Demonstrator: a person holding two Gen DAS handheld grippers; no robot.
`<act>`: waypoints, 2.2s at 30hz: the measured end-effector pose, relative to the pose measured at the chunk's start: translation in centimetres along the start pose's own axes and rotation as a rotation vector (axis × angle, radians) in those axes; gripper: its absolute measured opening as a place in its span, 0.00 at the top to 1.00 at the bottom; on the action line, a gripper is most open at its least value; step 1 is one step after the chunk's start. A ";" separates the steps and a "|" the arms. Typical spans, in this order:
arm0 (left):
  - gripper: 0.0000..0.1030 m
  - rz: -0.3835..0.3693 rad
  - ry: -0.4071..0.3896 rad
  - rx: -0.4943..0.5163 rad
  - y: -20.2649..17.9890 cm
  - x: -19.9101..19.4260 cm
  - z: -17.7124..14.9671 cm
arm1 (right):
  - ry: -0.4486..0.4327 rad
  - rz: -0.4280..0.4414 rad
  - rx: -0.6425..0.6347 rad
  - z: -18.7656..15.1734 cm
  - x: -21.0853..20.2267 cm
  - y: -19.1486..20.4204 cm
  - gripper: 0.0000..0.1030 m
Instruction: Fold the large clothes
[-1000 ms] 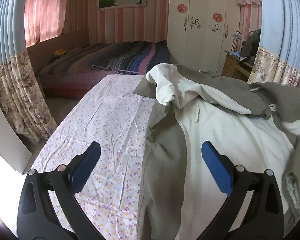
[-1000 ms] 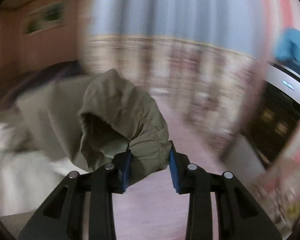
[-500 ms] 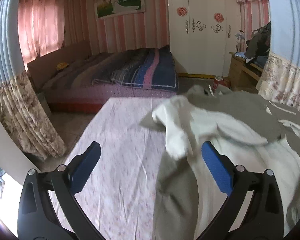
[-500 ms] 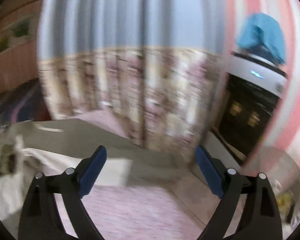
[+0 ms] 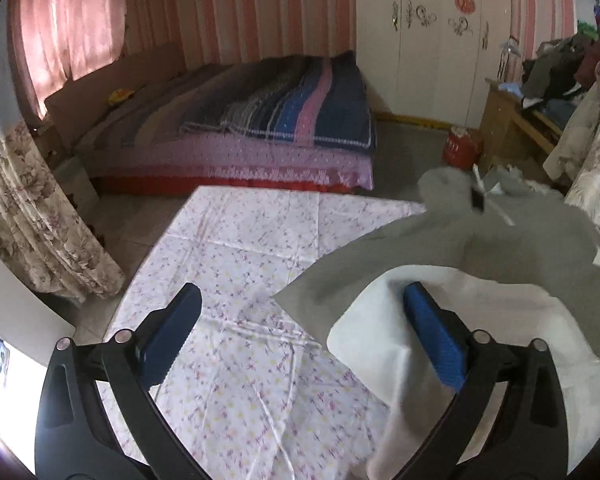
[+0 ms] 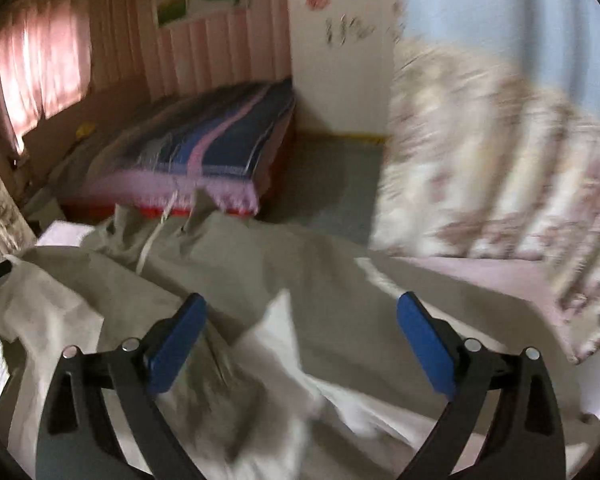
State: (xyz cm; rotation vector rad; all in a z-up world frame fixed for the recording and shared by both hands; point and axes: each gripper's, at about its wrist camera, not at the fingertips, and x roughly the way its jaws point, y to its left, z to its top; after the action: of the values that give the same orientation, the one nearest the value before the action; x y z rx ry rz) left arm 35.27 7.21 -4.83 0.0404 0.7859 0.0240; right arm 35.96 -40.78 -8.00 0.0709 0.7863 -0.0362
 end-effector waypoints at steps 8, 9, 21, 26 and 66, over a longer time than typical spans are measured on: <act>0.03 -0.063 0.084 0.058 -2.1 6.0 0.0 | 0.190 -0.052 -0.022 0.3 10.8 2.2 0.25; 0.03 -0.080 0.094 0.053 -2.2 6.6 0.0 | 0.206 -0.054 -0.015 0.0 11.0 1.8 0.64; 0.84 -0.142 0.049 0.201 -8.9 9.3 3.9 | -0.045 -0.121 -0.023 2.5 5.2 0.3 0.98; 0.66 0.037 -0.148 0.203 -10.2 7.2 6.9 | -0.125 -0.294 0.013 2.7 3.1 -2.4 0.94; 0.97 -0.270 0.112 0.163 -4.9 -16.5 -26.1 | -0.114 -0.184 0.018 -28.7 -25.5 5.2 0.94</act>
State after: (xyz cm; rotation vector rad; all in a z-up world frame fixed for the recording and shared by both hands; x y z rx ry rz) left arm 5.16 2.44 -11.83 0.0873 0.8982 -0.2965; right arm -1.95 -33.26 -9.90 0.0129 0.6764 -0.2203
